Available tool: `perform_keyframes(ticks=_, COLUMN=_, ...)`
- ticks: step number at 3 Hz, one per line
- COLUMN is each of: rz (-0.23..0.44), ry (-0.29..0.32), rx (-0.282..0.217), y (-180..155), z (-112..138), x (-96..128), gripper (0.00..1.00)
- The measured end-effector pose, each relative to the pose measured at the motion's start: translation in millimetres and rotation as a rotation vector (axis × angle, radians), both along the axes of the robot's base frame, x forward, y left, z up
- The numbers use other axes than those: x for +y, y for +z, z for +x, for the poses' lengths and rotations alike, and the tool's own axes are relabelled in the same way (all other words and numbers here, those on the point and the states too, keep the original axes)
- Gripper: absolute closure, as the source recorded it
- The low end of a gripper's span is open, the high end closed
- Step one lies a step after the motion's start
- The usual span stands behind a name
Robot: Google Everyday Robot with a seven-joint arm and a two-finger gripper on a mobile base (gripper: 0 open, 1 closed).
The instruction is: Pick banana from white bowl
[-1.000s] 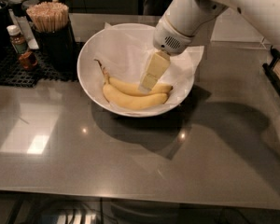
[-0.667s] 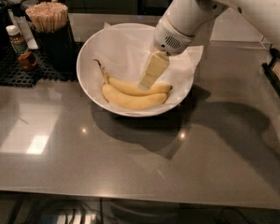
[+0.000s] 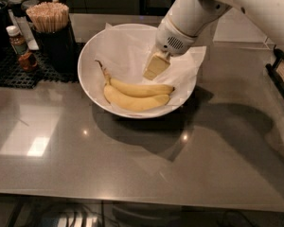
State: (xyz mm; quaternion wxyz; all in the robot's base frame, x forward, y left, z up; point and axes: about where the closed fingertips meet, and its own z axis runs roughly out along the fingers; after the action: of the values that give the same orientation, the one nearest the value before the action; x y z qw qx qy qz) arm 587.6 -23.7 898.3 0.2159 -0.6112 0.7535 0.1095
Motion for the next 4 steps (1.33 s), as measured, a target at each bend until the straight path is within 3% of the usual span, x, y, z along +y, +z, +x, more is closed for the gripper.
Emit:
perform_keyframes(ticks=1, rz=0.005, ry=0.0, rx=0.019, y=-15.8, z=1.7, x=2.5, gripper=0.55)
perform_keyframes(ticks=2, rz=0.018, ry=0.021, rx=0.051, y=-31.0, z=3.7, x=12.6, gripper=0.45)
perform_keyframes(ticks=3, rz=0.026, ry=0.046, rx=0.078, y=-40.4, z=6.1, x=23.6, gripper=0.44)
perform_keyframes(ticks=4, rz=0.023, ry=0.063, rx=0.097, y=-42.6, z=8.0, x=32.5, gripper=0.36)
